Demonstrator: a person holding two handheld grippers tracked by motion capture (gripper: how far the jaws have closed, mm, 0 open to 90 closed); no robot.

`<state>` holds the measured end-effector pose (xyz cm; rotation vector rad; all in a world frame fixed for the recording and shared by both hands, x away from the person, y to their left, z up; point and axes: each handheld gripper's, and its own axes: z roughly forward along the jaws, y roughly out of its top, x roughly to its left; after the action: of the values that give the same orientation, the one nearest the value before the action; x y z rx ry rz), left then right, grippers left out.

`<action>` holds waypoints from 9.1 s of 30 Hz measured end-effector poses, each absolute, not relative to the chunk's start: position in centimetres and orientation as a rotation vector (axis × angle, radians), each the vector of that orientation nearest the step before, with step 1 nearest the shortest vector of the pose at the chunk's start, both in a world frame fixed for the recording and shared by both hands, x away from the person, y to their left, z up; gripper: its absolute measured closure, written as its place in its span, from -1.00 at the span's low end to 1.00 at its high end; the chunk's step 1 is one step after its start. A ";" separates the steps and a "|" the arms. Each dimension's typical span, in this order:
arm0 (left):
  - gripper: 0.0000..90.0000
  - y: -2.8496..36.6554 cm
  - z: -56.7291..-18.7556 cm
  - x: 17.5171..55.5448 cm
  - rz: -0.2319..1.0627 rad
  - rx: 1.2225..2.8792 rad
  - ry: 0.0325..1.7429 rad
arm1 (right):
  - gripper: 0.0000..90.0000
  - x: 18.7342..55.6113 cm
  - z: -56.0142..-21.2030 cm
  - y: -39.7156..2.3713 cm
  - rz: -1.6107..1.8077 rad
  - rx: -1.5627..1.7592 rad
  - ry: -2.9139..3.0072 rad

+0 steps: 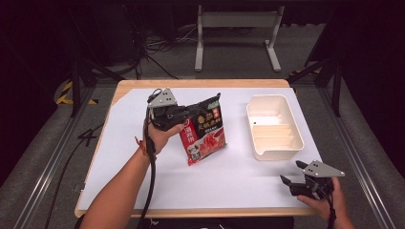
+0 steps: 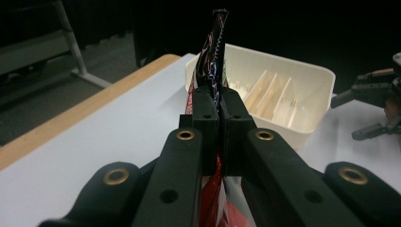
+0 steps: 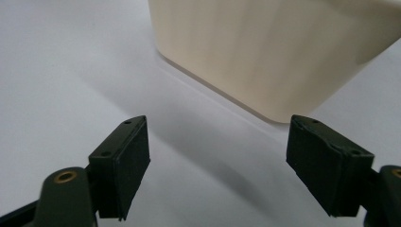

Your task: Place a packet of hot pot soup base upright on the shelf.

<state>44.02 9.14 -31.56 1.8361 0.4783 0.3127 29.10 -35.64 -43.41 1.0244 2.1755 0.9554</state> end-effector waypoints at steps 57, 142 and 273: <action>0.94 -7.5 -26.4 52.9 0.204 1.694 0.353 | -0.52 29.0 -43.3 -35.5 0.961 0.995 2.199; 0.39 -10.7 -30.9 53.0 0.393 1.983 0.364 | -0.51 29.1 -43.7 -34.6 0.924 0.951 2.252; -0.83 19.1 -42.4 38.3 0.621 2.314 0.623 | -0.51 28.8 -43.7 -34.4 0.885 0.964 2.237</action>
<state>38.25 19.06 -42.43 2.3142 0.6228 0.6206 28.81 -34.44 -43.69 0.9636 2.2374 0.8848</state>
